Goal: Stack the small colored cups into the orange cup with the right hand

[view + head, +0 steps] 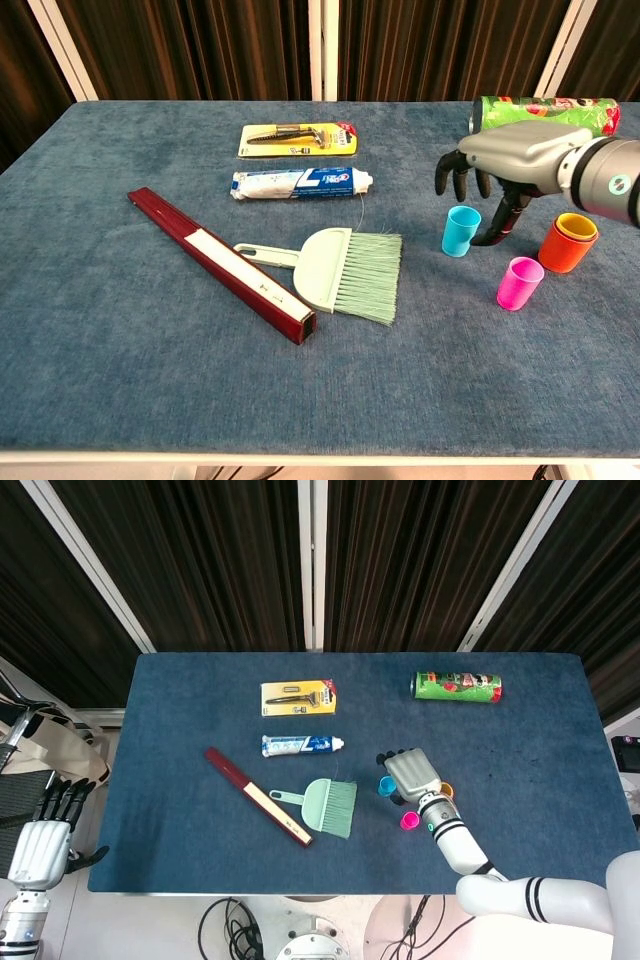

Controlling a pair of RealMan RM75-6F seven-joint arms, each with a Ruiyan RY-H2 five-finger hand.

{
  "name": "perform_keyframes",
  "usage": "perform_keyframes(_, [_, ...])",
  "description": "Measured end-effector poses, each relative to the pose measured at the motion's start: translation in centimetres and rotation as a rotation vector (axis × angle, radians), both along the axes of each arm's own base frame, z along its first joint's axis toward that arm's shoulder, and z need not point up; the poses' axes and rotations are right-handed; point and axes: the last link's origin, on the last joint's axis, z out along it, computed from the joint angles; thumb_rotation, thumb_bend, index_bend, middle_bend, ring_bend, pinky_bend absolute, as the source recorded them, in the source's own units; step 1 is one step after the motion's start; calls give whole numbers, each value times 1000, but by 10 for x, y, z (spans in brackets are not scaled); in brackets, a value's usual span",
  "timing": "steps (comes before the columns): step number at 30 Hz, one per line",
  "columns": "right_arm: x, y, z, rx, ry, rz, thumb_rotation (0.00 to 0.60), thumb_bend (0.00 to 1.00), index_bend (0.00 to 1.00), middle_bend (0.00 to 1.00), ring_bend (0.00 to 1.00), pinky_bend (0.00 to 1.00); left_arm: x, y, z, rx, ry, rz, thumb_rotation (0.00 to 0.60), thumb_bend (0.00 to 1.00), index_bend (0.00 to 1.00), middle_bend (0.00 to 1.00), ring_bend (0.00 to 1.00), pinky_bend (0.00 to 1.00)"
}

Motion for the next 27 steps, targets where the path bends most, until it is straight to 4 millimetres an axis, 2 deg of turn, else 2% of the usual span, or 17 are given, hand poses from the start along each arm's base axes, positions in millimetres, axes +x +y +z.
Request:
perform_keyframes(8, [5, 0, -12, 14, 17, 5, 600, 131, 372, 399, 398, 500, -2, -1, 0, -1, -1, 3, 600, 111, 99, 57, 0, 5])
perform_keyframes(27, [4, 0, -11, -11, 33, 2, 600, 189, 491, 480, 444, 510, -3, -1, 1, -2, 0, 6, 600, 111, 99, 57, 0, 4])
